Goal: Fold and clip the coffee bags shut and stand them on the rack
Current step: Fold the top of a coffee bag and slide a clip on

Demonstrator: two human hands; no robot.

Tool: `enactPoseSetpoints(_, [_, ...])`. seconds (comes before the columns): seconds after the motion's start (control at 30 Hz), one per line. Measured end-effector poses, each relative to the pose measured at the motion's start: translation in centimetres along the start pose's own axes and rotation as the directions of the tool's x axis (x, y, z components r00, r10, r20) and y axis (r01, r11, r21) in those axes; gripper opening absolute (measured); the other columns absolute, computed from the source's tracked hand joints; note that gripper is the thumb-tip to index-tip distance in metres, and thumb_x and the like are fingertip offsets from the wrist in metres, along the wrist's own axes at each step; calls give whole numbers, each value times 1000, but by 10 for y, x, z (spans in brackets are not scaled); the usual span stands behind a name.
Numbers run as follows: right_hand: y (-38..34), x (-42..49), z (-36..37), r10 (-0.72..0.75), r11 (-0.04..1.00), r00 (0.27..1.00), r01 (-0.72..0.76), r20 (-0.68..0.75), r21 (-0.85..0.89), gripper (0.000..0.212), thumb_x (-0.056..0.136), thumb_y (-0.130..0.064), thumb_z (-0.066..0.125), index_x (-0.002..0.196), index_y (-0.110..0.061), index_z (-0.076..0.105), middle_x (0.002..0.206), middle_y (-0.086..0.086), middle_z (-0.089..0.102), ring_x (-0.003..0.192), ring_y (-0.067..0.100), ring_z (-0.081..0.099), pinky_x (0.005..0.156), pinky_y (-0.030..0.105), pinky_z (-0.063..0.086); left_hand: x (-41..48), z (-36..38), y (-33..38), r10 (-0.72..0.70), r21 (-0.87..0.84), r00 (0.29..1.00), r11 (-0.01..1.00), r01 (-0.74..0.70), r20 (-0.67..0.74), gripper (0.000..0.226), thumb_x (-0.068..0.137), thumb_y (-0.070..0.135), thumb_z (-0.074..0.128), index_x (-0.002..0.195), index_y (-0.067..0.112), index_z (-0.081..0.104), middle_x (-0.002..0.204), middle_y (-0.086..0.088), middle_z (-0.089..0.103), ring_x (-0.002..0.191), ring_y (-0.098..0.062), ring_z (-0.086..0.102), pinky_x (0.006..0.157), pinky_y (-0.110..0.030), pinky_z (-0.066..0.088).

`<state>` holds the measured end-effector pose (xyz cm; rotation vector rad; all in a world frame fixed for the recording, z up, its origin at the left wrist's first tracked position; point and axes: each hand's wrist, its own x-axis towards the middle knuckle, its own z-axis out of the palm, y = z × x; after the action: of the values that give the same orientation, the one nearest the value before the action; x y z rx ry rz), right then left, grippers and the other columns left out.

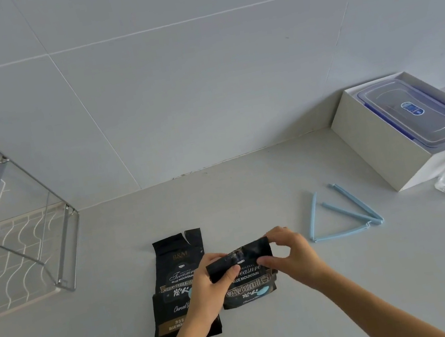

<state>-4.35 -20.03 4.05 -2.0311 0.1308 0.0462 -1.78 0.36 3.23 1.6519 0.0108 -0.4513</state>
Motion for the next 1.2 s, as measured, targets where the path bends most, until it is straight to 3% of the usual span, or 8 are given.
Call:
enactPoseSetpoints(0.13, [-4, -1, 13, -87, 990, 987, 71, -133, -123, 16, 72, -16, 78, 64, -13, 64, 67, -7, 55, 66, 12, 54, 57, 23, 40, 0, -3, 1, -2, -14, 1000, 1000, 2, -24, 19, 78, 11, 70, 96, 9, 64, 90, -10, 71, 85, -19, 69, 65, -23, 58])
enactPoseSetpoints(0.3, [4, 1, 3, -78, 992, 994, 70, -80, -101, 21, 80, -21, 72, 61, -24, 63, 62, -2, 64, 60, 9, 57, 56, 24, 42, 0, -3, 3, -9, 8, 1000, 1000, 9, -9, 21, 78, 11, 71, 97, 5, 63, 93, -15, 70, 89, -23, 68, 74, -31, 58])
enactPoseSetpoints(0.4, [19, 17, -25, 37, 998, 981, -45, -190, -38, 26, 93, -26, 55, 73, -33, 68, 65, -9, 70, 65, -1, 64, 60, 12, 44, 0, -1, 4, -17, 1, 1000, 1000, 17, -8, 21, 79, 11, 70, 97, 5, 63, 94, -15, 70, 90, -23, 67, 73, -28, 57])
enactPoseSetpoints(0.5, [53, 30, -56, 207, 960, 922, -256, -328, -113, 13, 91, -26, 58, 101, -25, 67, 88, 4, 66, 84, 20, 64, 74, 28, 47, 0, -1, 2, -16, -9, 1000, 1000, 16, 0, 18, 79, 11, 70, 96, 10, 64, 94, -12, 70, 90, -19, 67, 71, -25, 57])
enactPoseSetpoints(0.6, [84, 22, -59, 351, 860, 911, -405, -215, -311, 32, 88, -31, 62, 117, -20, 60, 103, 11, 57, 96, 27, 58, 82, 34, 47, 2, -2, 0, -17, -6, 1000, 1000, 17, -8, 18, 79, 12, 70, 95, 11, 64, 92, -12, 71, 88, -20, 68, 69, -23, 56])
enactPoseSetpoints(0.9, [94, -32, -18, 85, 808, 994, -107, -64, -579, 23, 81, -33, 69, 98, -39, 54, 95, -19, 57, 97, 10, 49, 77, 26, 42, 1, -2, 1, -17, -7, 1000, 1000, 17, -8, 20, 79, 12, 70, 97, 9, 64, 91, -9, 71, 83, -10, 68, 65, -17, 54])
enactPoseSetpoints(1.03, [97, -44, -26, 68, 812, 991, -124, -118, -571, 39, 77, -27, 73, 108, -35, 50, 79, -20, 56, 82, 6, 49, 70, 24, 40, 2, -1, 1, -10, -6, 1000, 1000, 10, -11, 18, 78, 13, 71, 95, 11, 65, 89, -7, 71, 82, -8, 68, 67, -18, 54])
enactPoseSetpoints(1.2, [96, -50, -33, 86, 858, 973, -182, -214, -481, 20, 75, -15, 76, 82, -31, 65, 74, -16, 58, 77, 11, 53, 56, 26, 44, 1, -1, 0, -20, -10, 1000, 1000, 20, -24, 18, 78, 15, 71, 94, 15, 65, 92, -7, 72, 88, -15, 68, 74, -25, 56])
